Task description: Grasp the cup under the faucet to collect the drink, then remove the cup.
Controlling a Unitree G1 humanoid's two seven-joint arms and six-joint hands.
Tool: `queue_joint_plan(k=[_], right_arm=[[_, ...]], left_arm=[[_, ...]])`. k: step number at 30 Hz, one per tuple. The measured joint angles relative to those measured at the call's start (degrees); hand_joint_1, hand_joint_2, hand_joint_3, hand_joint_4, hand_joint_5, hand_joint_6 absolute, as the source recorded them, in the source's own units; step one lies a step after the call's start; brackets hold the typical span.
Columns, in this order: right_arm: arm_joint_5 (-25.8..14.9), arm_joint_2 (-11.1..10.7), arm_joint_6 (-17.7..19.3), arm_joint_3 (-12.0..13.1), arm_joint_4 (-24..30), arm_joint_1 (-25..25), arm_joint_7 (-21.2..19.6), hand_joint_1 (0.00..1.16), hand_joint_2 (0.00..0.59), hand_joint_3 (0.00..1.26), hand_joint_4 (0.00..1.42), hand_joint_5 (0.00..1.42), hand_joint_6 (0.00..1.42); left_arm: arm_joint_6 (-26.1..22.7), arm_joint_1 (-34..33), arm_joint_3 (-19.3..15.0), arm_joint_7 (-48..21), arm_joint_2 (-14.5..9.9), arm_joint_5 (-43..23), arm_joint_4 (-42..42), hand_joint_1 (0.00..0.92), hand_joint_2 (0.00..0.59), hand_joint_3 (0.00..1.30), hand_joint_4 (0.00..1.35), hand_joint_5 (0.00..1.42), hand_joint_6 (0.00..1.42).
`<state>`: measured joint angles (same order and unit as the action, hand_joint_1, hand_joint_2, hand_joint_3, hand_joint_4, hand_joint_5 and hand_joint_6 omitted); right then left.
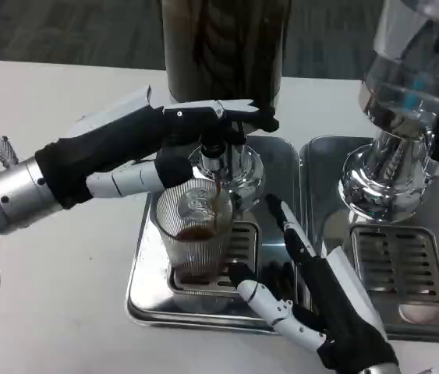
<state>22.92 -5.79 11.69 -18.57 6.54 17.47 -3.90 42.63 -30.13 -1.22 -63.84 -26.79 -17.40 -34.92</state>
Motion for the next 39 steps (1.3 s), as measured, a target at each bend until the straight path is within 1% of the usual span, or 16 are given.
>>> queue_joint_plan(k=[6,9,11,25,29,33,39], right_arm=[[0.71,0.79,0.00,-0.16,-1.39,-1.37,-0.36,0.34,0.226,0.00,0.00,0.00,0.00],[1.03,0.82,-0.01,-0.35,-1.95,-1.52,-0.40,0.34,0.226,0.00,0.00,0.00,0.00],[1.69,0.87,-0.01,-0.47,-2.61,-2.51,-0.50,0.34,0.226,0.00,0.00,0.00,0.00],[1.69,1.29,0.31,-0.49,-6.61,-5.10,-1.81,0.34,0.226,0.00,0.00,0.00,0.00],[1.76,1.95,0.39,-0.84,-7.27,-6.16,-2.43,0.34,0.226,0.00,0.00,0.00,0.00],[1.76,2.16,0.42,-0.88,-8.40,-6.90,-2.47,0.34,0.226,0.00,0.00,0.00,0.00],[1.69,2.72,0.42,-0.86,-8.61,-7.86,-2.48,0.34,0.226,0.00,0.00,0.00,0.00]], left_arm=[[0.01,0.00,0.01,0.00,-0.02,0.01,0.00,0.000,0.097,0.24,0.11,0.09,0.23],[0.01,0.00,0.01,0.00,-0.02,0.01,0.01,0.000,0.097,0.24,0.11,0.09,0.23],[0.01,0.00,0.02,0.01,-0.06,0.02,0.01,0.000,0.097,0.24,0.11,0.09,0.23],[0.04,0.52,0.04,0.21,-0.28,0.02,1.09,0.000,0.097,0.25,0.11,0.09,0.23],[0.03,0.80,0.04,0.34,-0.31,0.02,1.53,0.000,0.097,0.25,0.11,0.09,0.23],[0.02,1.08,0.04,0.52,-0.34,0.02,1.94,0.000,0.097,0.25,0.11,0.09,0.24],[-0.06,1.42,0.04,0.81,-0.39,0.02,2.64,0.000,0.097,0.25,0.12,0.09,0.24]])
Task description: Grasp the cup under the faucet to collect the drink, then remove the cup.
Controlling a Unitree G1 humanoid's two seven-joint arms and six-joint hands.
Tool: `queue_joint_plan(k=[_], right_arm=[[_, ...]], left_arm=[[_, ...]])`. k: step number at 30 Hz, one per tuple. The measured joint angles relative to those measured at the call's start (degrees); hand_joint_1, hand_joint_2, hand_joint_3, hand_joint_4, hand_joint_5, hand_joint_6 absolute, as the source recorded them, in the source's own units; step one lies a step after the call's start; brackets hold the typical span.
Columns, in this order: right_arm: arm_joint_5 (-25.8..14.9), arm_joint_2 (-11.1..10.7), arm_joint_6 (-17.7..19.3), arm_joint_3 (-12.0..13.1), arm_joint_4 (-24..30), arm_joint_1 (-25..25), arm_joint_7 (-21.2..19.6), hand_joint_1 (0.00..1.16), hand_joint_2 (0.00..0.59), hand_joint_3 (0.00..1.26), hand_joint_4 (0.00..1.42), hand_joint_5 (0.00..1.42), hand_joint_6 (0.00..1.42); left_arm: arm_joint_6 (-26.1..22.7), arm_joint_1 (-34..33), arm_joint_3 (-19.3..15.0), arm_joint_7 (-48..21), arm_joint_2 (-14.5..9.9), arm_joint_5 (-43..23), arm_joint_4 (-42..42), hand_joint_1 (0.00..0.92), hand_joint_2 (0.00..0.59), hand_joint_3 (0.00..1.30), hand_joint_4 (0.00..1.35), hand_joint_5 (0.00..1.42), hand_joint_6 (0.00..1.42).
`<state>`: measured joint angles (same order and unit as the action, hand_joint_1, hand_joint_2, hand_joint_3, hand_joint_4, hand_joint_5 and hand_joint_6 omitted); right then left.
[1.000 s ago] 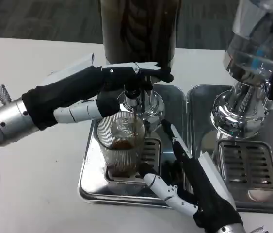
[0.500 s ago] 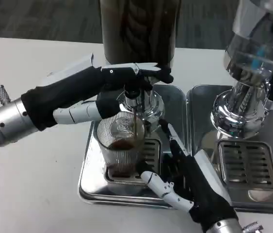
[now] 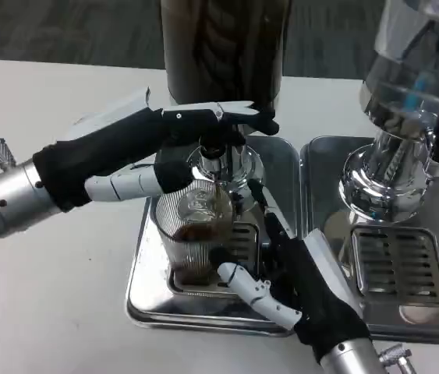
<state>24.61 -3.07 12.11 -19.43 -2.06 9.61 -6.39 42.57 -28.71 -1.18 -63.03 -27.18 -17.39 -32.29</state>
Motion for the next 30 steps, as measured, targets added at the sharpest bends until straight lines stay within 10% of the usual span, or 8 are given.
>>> queue_joint_plan(k=[30], right_arm=[[-0.22,0.55,0.06,0.21,-4.25,-4.03,-0.50,0.34,0.226,0.00,0.00,0.00,0.00]], left_arm=[[-0.55,2.02,-2.04,4.02,-0.74,-0.16,1.69,0.000,0.105,0.24,0.11,0.09,0.24]])
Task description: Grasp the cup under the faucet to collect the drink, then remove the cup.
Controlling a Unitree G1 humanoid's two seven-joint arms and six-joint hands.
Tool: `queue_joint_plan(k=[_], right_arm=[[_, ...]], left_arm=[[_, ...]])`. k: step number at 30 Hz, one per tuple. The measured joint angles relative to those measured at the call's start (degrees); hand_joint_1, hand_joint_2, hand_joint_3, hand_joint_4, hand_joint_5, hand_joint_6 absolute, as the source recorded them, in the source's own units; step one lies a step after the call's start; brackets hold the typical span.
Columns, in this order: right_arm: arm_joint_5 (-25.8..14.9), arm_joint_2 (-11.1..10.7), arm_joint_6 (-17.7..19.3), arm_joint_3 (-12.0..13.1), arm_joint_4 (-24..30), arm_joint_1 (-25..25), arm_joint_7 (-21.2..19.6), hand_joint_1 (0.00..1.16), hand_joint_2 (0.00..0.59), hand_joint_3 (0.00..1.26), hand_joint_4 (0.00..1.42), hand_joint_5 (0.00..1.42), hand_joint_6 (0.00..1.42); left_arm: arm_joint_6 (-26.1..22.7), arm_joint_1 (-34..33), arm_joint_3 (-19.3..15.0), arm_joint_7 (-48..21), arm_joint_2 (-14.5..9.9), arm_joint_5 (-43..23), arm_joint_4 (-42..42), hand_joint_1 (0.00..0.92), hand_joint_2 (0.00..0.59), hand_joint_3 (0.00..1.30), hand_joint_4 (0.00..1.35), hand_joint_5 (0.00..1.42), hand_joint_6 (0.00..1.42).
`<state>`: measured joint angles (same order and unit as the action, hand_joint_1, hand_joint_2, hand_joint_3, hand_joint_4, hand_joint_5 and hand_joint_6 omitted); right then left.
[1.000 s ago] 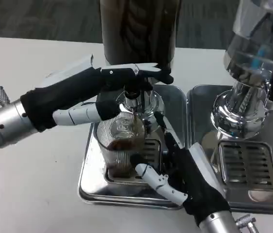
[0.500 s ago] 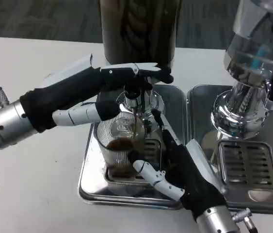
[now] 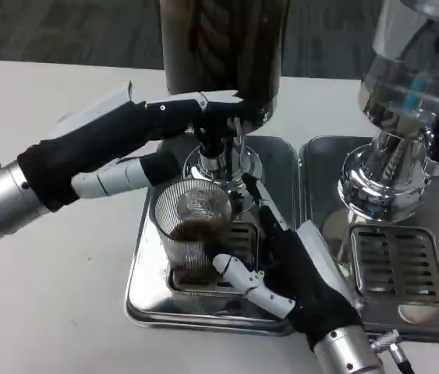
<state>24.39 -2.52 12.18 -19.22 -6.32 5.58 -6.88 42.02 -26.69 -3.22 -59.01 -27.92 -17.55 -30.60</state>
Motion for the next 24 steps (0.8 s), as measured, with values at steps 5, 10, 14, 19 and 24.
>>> queue_joint_plan(k=[5,10,14,19,24], right_arm=[[-0.22,0.01,0.02,0.02,-0.07,-0.09,-0.01,0.34,0.226,0.00,0.00,0.00,0.00],[-0.85,0.02,0.03,-0.03,-0.22,-0.33,-0.01,0.34,0.226,0.00,0.00,0.00,0.00],[-0.97,0.00,0.07,-0.06,-0.23,-0.50,-0.01,0.34,0.226,0.00,0.00,0.00,0.00],[-1.10,-0.21,0.08,-0.07,-0.28,-0.64,0.04,0.34,0.226,0.00,0.00,0.00,0.00],[-1.42,-0.25,0.18,-0.01,-0.86,-1.06,0.20,0.34,0.226,0.00,0.00,0.00,0.00]], left_arm=[[0.06,0.01,-2.29,1.31,1.06,-0.96,-1.97,0.000,0.106,0.23,0.10,0.09,0.24],[0.11,0.00,-4.80,2.62,2.08,-2.46,-3.65,0.000,0.106,0.23,0.09,0.09,0.25],[-0.12,0.06,-6.32,3.14,2.15,-3.33,-3.91,0.000,0.104,0.23,0.09,0.09,0.26],[-0.55,2.04,-7.88,4.03,2.12,-4.51,-2.67,0.000,0.105,0.24,0.11,0.10,0.27],[-0.67,4.86,-9.67,5.02,1.97,-4.70,-1.28,0.000,0.104,0.25,0.11,0.10,0.27]])
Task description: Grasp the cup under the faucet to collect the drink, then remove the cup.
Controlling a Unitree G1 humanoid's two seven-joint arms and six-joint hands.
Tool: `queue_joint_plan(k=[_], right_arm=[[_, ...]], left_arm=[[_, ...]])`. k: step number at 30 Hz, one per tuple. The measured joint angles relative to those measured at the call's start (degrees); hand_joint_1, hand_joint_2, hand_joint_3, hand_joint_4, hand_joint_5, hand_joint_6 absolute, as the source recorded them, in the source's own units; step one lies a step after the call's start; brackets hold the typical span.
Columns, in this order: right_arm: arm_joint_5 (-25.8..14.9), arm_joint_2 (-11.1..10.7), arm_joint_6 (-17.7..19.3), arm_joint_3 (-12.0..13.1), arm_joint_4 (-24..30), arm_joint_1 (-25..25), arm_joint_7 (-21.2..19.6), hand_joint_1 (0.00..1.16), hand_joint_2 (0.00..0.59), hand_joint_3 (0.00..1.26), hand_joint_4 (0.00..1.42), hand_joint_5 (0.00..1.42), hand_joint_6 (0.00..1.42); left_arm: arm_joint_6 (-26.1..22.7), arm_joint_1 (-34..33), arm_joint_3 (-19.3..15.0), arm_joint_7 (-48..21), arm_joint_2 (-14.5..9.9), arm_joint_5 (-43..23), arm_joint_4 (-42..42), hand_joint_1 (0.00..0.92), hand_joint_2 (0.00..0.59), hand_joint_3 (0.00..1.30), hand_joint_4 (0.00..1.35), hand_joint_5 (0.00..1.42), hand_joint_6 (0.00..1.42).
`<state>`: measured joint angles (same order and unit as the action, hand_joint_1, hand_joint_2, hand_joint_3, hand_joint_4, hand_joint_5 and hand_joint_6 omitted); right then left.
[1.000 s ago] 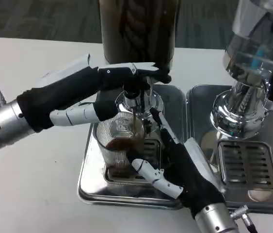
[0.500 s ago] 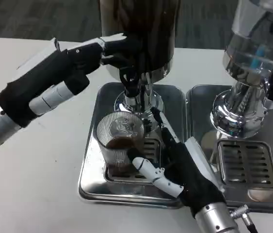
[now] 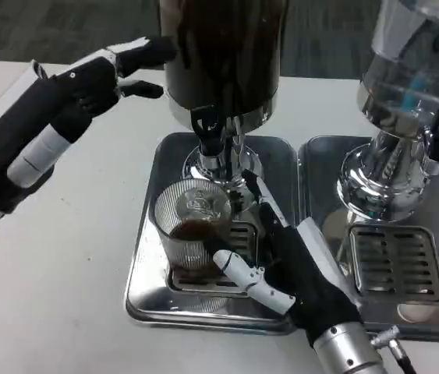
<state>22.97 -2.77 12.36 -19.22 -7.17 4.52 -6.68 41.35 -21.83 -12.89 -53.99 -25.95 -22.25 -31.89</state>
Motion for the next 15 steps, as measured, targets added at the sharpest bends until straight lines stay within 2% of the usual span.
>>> queue_joint_plan(k=[10,15], right_arm=[[-0.89,-0.25,0.45,0.13,-2.61,-2.53,0.82,0.34,0.226,0.00,0.00,0.00,0.00],[-0.94,-0.66,0.45,0.06,-4.02,-4.00,2.59,0.34,0.213,0.00,0.00,0.00,0.00]], left_arm=[[-0.40,7.89,-3.49,2.39,-0.58,-0.11,2.72,0.000,0.107,0.26,0.14,0.11,0.29],[-0.54,11.86,-4.42,3.65,-0.62,-0.12,4.71,0.000,0.117,0.28,0.15,0.12,0.29]])
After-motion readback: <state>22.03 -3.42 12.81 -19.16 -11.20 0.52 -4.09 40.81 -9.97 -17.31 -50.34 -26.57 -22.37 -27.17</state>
